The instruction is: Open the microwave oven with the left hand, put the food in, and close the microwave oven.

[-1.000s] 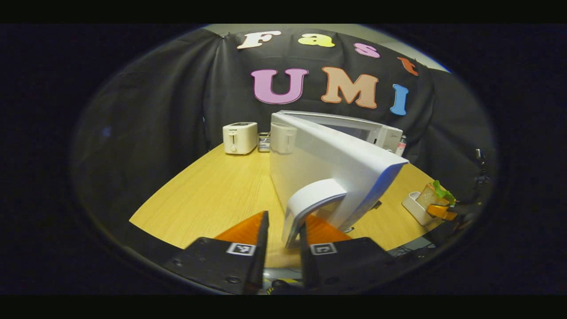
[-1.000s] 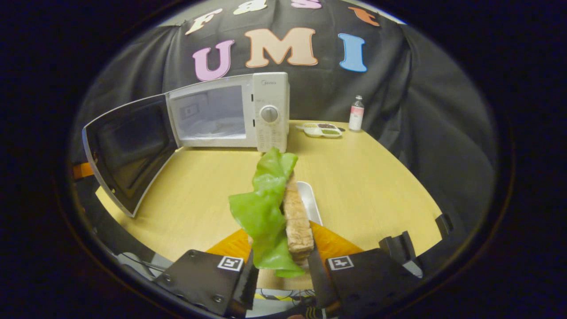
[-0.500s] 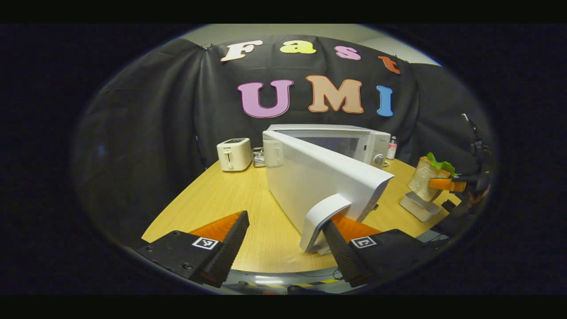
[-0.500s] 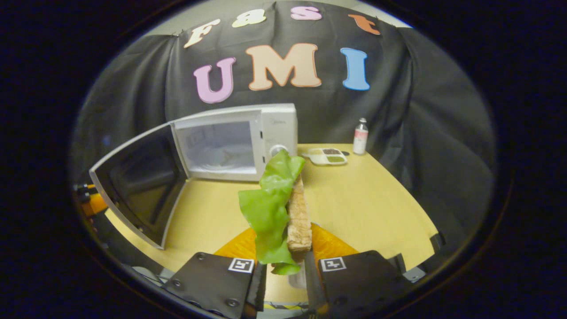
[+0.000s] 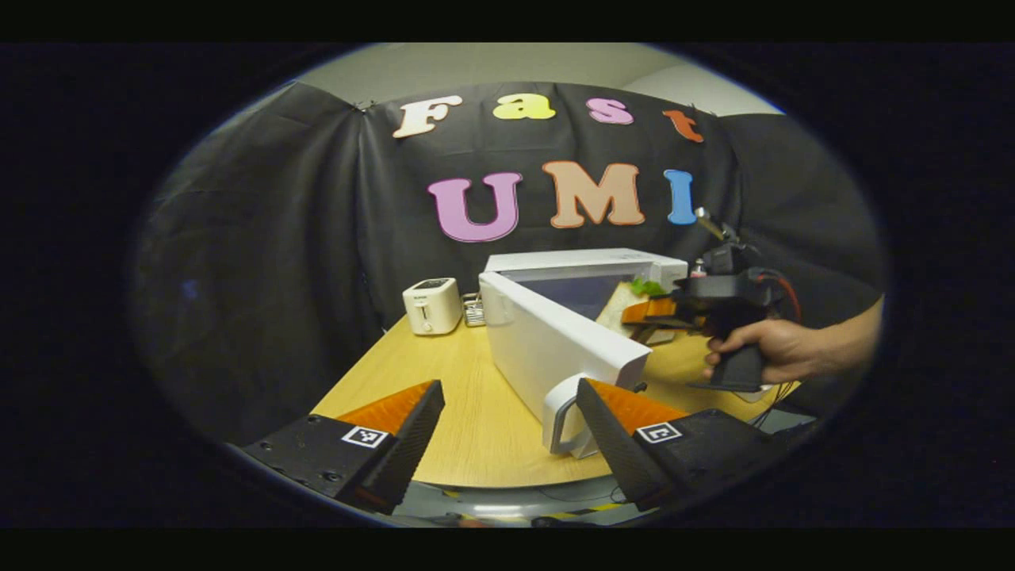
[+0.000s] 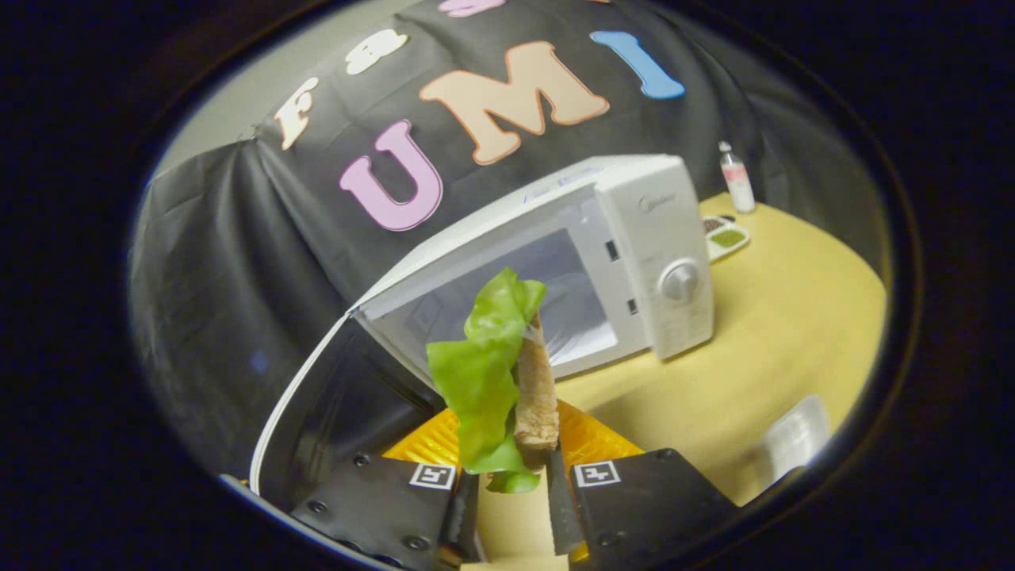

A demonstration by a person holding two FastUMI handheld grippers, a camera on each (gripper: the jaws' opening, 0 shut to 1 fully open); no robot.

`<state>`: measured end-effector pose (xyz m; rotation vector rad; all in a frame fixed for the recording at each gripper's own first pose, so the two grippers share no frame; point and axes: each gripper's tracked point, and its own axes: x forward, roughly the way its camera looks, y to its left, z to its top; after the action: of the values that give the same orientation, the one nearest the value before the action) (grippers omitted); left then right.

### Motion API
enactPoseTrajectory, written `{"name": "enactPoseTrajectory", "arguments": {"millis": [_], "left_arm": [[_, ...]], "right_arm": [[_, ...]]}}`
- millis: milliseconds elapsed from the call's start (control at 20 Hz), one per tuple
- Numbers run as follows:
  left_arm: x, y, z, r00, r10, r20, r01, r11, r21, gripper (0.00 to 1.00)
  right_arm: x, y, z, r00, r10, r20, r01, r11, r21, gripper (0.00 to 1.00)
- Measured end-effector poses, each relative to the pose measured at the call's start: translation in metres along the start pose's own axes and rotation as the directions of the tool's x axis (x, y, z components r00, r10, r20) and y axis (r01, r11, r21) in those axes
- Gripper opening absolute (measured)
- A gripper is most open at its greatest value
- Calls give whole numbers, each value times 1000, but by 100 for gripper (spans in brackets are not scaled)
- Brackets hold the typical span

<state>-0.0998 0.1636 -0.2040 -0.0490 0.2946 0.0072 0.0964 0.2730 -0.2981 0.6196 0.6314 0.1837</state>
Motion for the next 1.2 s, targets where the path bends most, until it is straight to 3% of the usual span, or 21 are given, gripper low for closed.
{"name": "enactPoseTrajectory", "arguments": {"millis": [200,550,1000,1100,1150,1200], "left_arm": [[-7,27,16,998,58,31,-56,997,-47,98],[-21,61,-3,993,116,-28,-117,992,-36,98],[-17,73,-4,988,143,-56,-144,990,-9,98],[-17,69,-6,988,140,-57,-140,990,3,98],[-16,67,-7,989,135,-63,-136,991,0,98],[-16,65,-8,989,133,-67,-133,991,-5,98]], "right_arm": [[60,28,5,1000,-15,24,11,990,139,40],[146,39,23,992,-79,98,46,951,305,39],[192,21,33,982,-137,127,71,903,424,40],[195,22,31,984,-126,128,60,904,423,39],[194,20,30,983,-125,131,61,909,413,32],[194,20,30,983,-125,136,60,912,405,32]]}}
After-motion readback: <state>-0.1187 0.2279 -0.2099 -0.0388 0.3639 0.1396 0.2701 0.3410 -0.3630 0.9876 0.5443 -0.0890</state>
